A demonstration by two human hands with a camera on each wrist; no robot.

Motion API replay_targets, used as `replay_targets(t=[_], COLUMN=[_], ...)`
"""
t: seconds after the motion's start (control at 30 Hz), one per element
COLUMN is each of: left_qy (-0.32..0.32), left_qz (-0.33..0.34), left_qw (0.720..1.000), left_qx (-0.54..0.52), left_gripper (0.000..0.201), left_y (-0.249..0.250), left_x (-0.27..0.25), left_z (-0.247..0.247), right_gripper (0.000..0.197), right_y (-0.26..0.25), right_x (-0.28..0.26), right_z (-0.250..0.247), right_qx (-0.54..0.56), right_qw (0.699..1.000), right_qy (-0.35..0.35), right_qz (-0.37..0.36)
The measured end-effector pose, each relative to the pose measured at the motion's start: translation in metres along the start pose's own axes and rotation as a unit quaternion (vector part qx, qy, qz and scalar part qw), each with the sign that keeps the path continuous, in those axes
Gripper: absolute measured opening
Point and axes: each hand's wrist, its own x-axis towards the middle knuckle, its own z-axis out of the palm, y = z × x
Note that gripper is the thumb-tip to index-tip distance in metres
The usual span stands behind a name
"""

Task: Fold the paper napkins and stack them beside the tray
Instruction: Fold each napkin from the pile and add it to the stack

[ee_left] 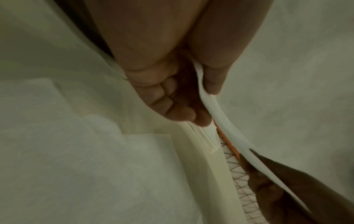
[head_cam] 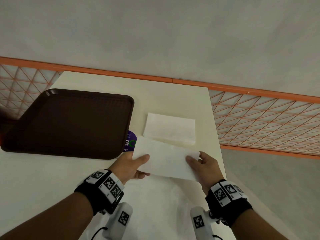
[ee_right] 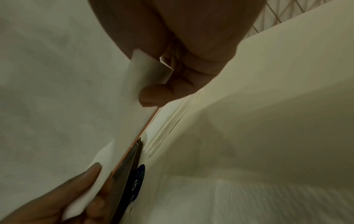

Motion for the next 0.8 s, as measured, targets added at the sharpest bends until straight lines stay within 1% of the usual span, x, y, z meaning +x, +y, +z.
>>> replay_targets(t=[0.07,0.17,0.27,0.37,0.43,0.5,0.57,0.67,0.8], left_qy=[0.037,0.089,0.103,0.115,0.128,0.154,0.176,0.188,0.198], left_qz=[0.015,0.032,0.047,0.051,0.078,0.11,0.124,0.121,0.101], left_qw=[0.999,0.993,0.99,0.979,0.96,0.928,0.892,0.857,0.827], left_qx=[0.031,0.068,0.086,0.163,0.236,0.322,0.397,0.465,0.517], left_gripper=[0.017,0.015,0.02,0.026,0.03,0.035,0.04,0.041,0.04], left_y=[0.008,0.022,0.037,0.047,0.051,0.053,0.056,0.059,0.059], left_x=[0.015,0.042,0.066,0.09,0.107,0.121,0.131,0.142,0.152], left_z=[0.004,0.008,0.015,0.019,0.019,0.019,0.02,0.02,0.02], right_gripper=[0.006,0.014,0.017,0.016,0.018,0.019,0.02,0.018,0.017], right_y=[-0.006,-0.02,-0.033,-0.042,-0.047,-0.053,-0.056,-0.054,-0.053], right_x=[0.016,0.04,0.059,0.08,0.096,0.109,0.121,0.136,0.146], right_z=[0.001,0.002,0.004,0.004,0.003,0.003,0.003,0.003,0.005], right_qx=[-0.039,-0.066,-0.084,-0.107,-0.152,-0.201,-0.237,-0.299,-0.363], right_qw=[0.999,0.998,0.996,0.994,0.987,0.977,0.968,0.95,0.926], right_qy=[0.011,0.019,0.012,0.022,0.048,0.065,0.073,0.087,0.098], right_qz=[-0.01,0.004,0.02,0.009,-0.017,-0.035,-0.035,-0.03,-0.028])
